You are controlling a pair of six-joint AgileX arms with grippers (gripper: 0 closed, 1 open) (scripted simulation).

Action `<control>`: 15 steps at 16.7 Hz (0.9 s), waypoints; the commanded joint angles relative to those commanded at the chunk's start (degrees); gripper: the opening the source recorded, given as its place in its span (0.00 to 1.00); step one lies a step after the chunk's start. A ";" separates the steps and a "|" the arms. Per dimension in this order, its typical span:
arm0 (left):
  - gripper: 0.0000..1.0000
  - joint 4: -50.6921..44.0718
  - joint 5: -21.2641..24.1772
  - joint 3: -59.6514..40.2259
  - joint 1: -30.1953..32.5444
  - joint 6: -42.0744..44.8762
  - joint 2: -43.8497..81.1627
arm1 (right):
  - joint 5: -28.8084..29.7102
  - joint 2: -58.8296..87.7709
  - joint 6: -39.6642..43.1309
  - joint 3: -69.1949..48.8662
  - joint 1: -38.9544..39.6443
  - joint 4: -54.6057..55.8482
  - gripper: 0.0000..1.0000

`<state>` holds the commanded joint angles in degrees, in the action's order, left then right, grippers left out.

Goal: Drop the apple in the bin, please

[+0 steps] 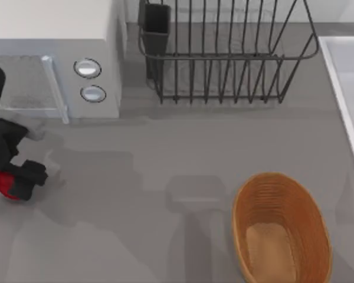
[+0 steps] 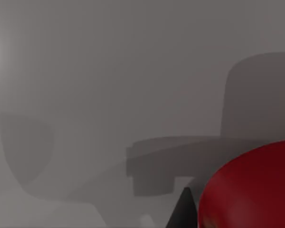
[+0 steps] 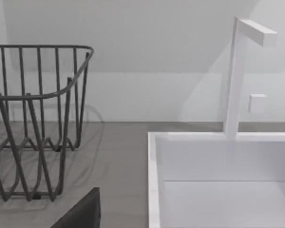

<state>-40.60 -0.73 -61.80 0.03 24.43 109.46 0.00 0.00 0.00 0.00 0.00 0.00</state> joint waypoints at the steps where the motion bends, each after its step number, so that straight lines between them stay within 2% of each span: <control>1: 0.00 0.00 0.00 0.00 0.00 0.00 0.00 | 0.00 0.00 0.00 0.00 0.00 0.00 1.00; 8: 0.00 -1.72 1.11 0.46 0.19 -0.28 -1.30 | 0.00 0.00 0.00 0.00 0.00 0.00 1.00; 12: 0.00 -4.73 -1.32 0.71 2.93 -1.26 -3.67 | 0.00 0.00 0.00 0.00 0.00 0.00 1.00; 15: 0.00 -10.46 -3.28 -1.35 5.20 -2.76 -6.95 | 0.00 0.00 0.00 0.00 0.00 0.00 1.00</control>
<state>-51.05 -4.01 -63.15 5.23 21.67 102.50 0.00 0.00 0.00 0.00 0.00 0.00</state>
